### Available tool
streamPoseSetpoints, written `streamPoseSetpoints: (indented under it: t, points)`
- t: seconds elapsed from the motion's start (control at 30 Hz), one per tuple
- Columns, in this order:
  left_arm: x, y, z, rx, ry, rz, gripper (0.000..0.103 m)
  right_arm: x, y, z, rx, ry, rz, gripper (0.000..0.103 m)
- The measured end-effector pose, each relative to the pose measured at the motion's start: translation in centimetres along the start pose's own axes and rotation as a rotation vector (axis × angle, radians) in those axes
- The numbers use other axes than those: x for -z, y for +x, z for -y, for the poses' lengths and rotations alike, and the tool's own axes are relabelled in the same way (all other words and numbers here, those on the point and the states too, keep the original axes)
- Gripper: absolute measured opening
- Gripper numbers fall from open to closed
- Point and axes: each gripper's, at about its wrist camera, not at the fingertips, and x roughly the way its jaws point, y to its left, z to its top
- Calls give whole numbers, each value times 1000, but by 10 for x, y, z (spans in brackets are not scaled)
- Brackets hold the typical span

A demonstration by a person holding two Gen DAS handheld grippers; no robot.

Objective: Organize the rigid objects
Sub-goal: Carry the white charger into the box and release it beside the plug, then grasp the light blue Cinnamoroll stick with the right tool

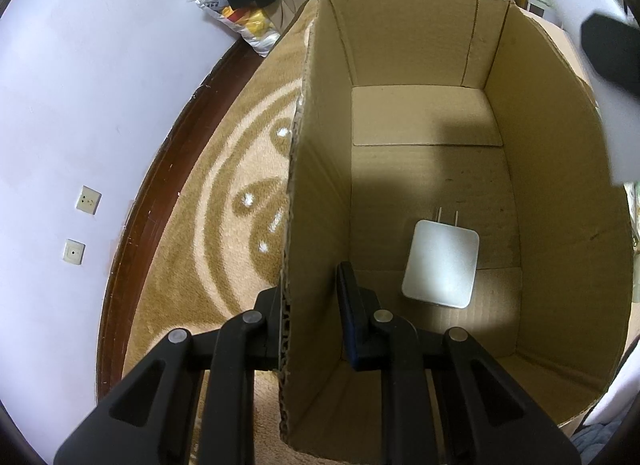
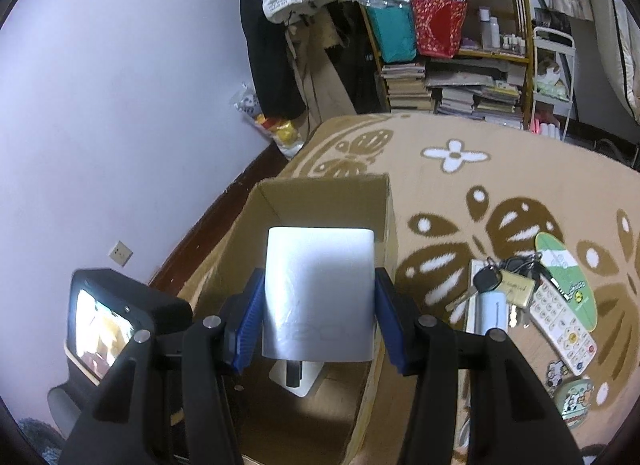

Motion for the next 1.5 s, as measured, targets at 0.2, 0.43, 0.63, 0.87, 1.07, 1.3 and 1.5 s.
streamPoseSetpoints:
  t: [0.2, 0.43, 0.63, 0.87, 1.07, 1.3, 1.5]
  points:
    - [-1, 2, -4, 9, -10, -3, 19, 7, 9, 1, -13, 26, -24, 55]
    - [-2, 2, -5, 16, -9, -4, 19, 13, 16, 5, -9, 40, -50, 55]
    - [-3, 5, -9, 55, -25, -23, 19, 9, 4, 11, -31, 82, 4, 57]
    - [-5, -3, -7, 13, -14, -4, 19, -6, -19, 32, 14, 114, 78, 89]
    - [-4, -7, -7, 13, -19, 10, 19, -6, -23, 67, 125, 120, 79, 93]
    - [-1, -5, -1, -2, -3, 2, 19, 12, -25, 105, 210, 137, 93, 93]
    - [-2, -3, 1, -3, -2, 1, 19, 31, -12, 126, 220, 199, 59, 93]
